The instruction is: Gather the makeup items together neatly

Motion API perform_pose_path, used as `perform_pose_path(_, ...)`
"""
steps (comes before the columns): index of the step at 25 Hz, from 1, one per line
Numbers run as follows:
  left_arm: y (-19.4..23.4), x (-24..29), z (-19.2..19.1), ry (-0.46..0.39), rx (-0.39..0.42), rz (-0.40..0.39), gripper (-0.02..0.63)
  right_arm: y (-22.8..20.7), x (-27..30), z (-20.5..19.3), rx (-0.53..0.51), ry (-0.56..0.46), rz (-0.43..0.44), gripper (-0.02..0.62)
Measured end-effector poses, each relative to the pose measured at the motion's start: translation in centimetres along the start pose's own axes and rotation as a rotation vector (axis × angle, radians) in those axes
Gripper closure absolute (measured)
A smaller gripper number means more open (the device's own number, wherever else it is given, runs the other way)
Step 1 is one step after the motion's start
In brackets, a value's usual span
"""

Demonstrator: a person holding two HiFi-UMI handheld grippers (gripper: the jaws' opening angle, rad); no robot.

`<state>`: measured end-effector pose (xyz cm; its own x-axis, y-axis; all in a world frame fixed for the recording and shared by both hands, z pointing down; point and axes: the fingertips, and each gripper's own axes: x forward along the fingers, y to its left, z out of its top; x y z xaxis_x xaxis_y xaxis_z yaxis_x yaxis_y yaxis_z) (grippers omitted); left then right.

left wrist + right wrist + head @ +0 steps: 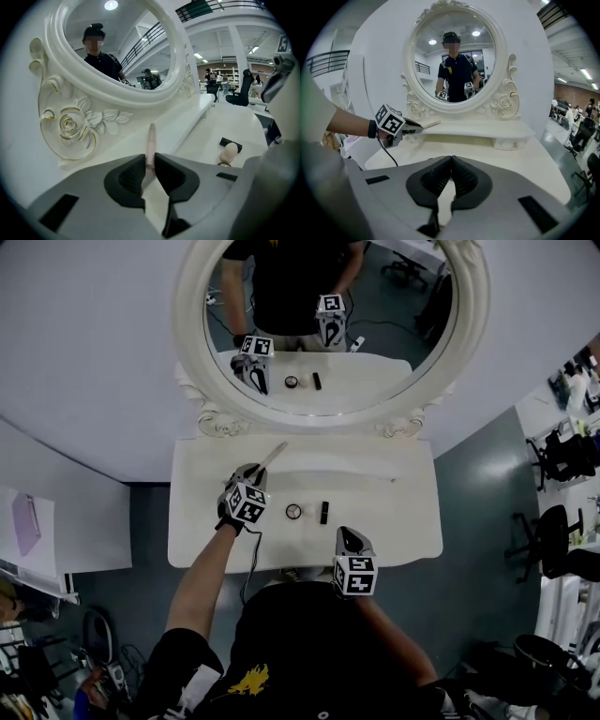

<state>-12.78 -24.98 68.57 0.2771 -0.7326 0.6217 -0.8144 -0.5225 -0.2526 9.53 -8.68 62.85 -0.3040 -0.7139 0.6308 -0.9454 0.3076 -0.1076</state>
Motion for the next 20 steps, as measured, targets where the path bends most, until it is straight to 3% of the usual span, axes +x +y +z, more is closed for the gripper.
perform_pose_path(7, -1.5, -3.7, -2.8, -0.023, -0.097, 0.084, 0.532, 1.6, 0.5, -0.5, -0.005, 0.001, 0.035, 0.58)
perform_pose_path(13, -3.0, -6.3, -5.6, -0.045, -0.304, 0.173, 0.532, 2.4, 0.5, -1.1, -0.008, 0.006, 0.049, 0.58)
perform_pose_path(20, -8.6, -6.0, -9.5, 0.059, -0.428, 0.174, 0.532, 1.1, 0.2, -1.6, 0.001, 0.018, 0.034, 0.58)
